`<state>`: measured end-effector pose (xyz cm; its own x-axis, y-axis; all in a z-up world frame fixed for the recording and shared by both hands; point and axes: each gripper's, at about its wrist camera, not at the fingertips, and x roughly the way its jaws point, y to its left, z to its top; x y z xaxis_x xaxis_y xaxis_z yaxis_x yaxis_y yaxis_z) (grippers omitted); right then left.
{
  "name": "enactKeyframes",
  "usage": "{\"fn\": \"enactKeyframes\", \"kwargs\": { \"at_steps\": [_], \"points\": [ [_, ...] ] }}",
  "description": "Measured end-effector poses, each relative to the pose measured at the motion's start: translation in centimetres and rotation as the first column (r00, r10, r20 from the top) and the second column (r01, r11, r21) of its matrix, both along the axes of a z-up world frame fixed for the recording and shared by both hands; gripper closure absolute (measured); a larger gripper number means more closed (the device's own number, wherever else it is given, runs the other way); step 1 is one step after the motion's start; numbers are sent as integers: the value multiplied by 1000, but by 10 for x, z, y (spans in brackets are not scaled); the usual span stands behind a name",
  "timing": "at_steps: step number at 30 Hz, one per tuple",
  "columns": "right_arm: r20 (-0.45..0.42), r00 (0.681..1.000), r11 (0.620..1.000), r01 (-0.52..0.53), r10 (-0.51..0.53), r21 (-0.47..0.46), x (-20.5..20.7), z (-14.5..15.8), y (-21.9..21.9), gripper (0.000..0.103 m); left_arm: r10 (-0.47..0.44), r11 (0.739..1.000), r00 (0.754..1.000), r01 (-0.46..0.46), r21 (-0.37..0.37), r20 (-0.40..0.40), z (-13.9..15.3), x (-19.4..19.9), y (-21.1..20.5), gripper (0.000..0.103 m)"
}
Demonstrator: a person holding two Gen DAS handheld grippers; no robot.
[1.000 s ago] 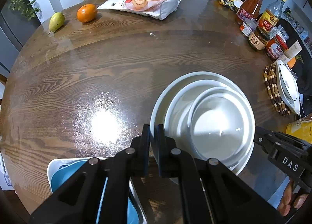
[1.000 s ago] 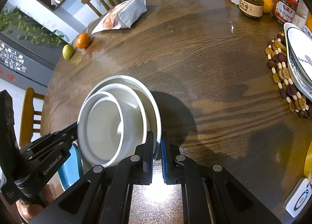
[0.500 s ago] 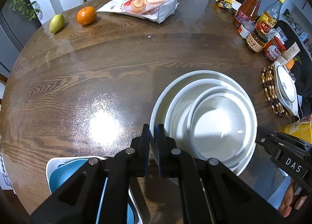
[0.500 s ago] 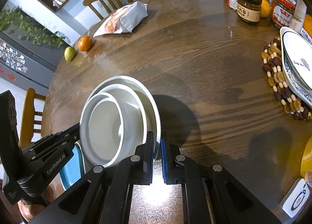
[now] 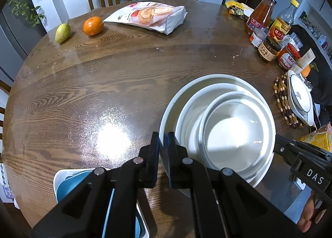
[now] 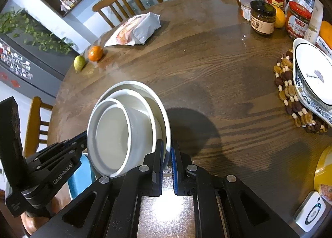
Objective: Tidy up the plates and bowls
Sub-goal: 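Lift the nested white bowls by the rim with both grippers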
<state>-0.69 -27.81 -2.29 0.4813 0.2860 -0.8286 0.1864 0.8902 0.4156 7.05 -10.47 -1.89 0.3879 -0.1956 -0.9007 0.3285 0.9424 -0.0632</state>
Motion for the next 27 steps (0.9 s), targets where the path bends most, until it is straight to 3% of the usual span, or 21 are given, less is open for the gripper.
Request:
{"fn": "enactKeyframes", "kwargs": {
  "at_steps": [27],
  "points": [
    [38,999,1000,-24,24,-5,-10,18,20,93,27,1000,998,-27,-6,54,18,-13,21,100]
  ]
}}
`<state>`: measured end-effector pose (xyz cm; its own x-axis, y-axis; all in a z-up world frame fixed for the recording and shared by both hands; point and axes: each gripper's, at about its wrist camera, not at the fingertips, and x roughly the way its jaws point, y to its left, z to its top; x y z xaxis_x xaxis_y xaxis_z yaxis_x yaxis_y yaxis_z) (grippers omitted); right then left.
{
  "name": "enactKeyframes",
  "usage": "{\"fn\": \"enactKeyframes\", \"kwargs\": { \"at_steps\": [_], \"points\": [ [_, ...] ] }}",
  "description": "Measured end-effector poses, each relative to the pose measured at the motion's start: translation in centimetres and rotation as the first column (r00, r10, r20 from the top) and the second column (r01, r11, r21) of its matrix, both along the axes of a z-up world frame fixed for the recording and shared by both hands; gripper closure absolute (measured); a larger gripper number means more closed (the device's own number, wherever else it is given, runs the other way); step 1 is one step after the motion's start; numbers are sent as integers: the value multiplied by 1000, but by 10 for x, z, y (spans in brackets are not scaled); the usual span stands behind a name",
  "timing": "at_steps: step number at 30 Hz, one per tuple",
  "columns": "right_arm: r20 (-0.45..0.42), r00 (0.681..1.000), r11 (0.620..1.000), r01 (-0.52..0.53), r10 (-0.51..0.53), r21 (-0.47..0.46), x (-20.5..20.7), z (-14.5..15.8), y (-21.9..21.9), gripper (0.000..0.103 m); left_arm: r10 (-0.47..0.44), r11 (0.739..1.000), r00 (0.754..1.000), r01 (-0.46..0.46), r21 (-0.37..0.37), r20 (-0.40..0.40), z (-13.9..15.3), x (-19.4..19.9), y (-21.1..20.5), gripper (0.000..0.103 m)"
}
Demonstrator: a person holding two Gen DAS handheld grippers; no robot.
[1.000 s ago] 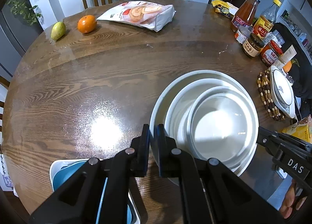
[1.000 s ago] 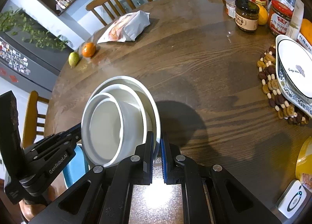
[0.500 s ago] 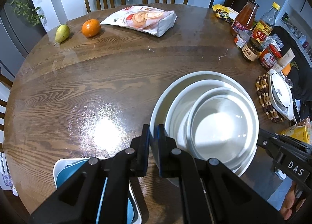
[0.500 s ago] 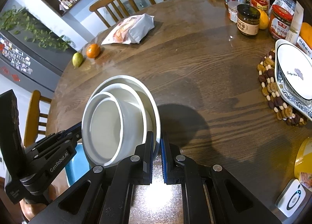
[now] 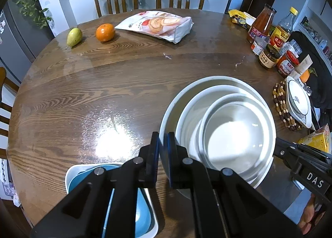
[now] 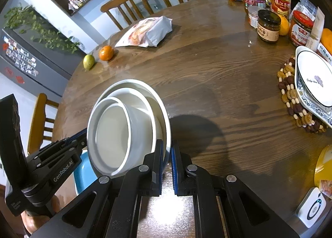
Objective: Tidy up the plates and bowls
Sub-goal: 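Lift the nested white bowls by the rim with both grippers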
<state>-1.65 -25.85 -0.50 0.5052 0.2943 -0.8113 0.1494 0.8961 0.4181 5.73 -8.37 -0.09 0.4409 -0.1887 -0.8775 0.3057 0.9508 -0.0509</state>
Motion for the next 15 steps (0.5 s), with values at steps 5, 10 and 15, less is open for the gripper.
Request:
{"fn": "enactKeyframes", "kwargs": {
  "at_steps": [5,10,15],
  "points": [
    [10,1000,1000,-14,14,-4,-1,4,11,93,14,1000,1000,-14,-4,10,5,-4,13,100],
    [16,999,999,-30,31,-10,-2,8,26,93,30,1000,999,-29,-11,14,7,-7,28,100],
    [19,999,999,-42,43,-11,-3,10,40,93,40,999,999,-40,-14,20,9,-11,44,100]
  ]
}}
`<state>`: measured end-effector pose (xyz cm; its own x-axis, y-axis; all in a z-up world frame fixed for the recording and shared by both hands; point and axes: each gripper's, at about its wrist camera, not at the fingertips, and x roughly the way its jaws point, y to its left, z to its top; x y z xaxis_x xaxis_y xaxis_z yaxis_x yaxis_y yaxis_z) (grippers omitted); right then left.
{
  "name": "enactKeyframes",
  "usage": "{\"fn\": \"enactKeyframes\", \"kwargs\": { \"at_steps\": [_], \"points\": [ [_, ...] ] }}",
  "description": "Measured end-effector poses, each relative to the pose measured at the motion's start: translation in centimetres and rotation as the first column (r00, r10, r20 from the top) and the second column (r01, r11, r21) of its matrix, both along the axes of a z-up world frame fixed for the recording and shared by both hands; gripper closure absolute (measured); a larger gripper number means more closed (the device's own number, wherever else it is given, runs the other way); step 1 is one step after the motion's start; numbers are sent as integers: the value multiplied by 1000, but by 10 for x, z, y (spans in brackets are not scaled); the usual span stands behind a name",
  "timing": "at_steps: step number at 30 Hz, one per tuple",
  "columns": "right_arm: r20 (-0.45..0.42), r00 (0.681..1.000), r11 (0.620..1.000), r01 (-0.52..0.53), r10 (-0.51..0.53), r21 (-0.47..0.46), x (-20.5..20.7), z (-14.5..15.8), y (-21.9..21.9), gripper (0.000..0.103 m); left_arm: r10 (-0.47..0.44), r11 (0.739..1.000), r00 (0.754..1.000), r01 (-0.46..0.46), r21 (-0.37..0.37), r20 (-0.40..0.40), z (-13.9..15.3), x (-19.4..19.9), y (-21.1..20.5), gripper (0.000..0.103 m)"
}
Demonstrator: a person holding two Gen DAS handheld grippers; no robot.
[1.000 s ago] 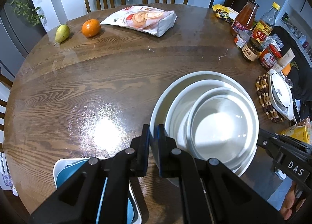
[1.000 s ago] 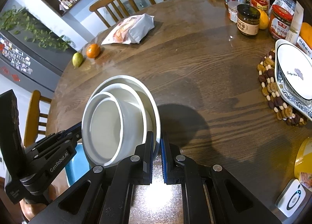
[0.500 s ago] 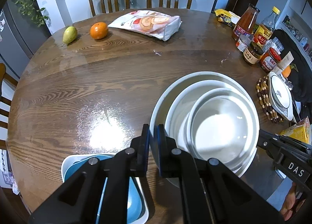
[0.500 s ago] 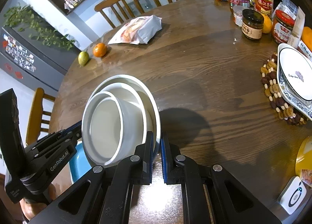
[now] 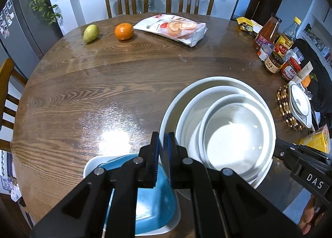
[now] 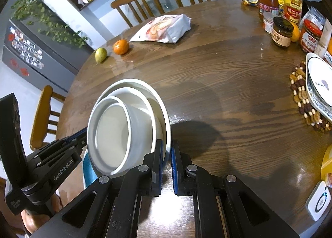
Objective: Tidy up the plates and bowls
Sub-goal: 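Lift the nested white bowls by the rim with both grippers, then carry the nested bowls over the teal dish stack and lower them onto it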
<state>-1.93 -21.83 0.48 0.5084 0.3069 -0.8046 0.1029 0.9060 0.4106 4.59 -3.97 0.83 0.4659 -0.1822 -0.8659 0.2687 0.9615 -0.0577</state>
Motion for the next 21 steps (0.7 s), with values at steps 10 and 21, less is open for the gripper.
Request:
{"fn": "enactKeyframes", "kwargs": {
  "at_steps": [10,21],
  "points": [
    [2,1000,1000,-15,15,-6,-4,2,31,93,6,1000,1000,-6,0,5,2,-6,32,100],
    [-4,999,999,-43,43,-19,-4,3,70,93,21,1000,1000,-21,1,4,1,-8,73,100]
  ]
}}
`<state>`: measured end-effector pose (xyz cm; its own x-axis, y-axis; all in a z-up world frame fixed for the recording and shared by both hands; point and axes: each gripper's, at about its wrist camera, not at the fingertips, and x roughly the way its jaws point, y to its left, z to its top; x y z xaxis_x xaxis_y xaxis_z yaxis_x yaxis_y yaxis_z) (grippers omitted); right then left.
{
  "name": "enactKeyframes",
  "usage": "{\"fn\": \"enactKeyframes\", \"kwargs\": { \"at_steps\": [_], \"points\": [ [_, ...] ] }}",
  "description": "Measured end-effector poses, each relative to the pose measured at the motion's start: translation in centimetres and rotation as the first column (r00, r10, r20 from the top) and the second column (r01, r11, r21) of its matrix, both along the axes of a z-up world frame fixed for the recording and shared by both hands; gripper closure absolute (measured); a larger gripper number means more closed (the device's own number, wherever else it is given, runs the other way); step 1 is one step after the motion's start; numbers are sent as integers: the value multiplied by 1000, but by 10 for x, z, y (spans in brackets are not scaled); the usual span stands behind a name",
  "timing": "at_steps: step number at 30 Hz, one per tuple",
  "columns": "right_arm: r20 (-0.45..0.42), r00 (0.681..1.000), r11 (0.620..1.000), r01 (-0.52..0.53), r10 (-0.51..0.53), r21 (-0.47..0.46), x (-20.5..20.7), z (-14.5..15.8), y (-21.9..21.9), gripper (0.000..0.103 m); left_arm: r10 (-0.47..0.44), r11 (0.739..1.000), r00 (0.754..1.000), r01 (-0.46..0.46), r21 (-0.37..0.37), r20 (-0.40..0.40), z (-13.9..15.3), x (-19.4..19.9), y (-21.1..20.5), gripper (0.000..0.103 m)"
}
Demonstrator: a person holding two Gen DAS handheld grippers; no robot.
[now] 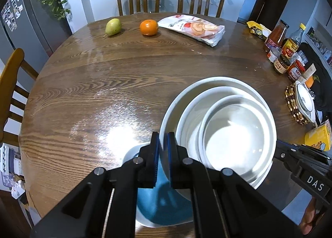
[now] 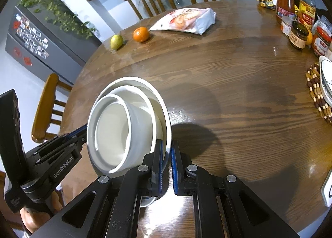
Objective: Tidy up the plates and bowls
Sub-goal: 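Carry the nested bowls over the teal dish stack and lower them onto it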
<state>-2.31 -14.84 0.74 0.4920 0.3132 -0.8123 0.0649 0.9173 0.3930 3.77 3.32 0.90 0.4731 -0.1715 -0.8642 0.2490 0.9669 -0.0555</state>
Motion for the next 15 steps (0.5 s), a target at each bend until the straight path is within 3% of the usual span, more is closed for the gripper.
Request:
{"fn": "enactKeyframes", "kwargs": {
  "at_steps": [15],
  "points": [
    [-36,997,997,-72,72,18,8,-14,42,93,67,997,997,-66,28,-32,-11,-4,43,100]
  ]
}}
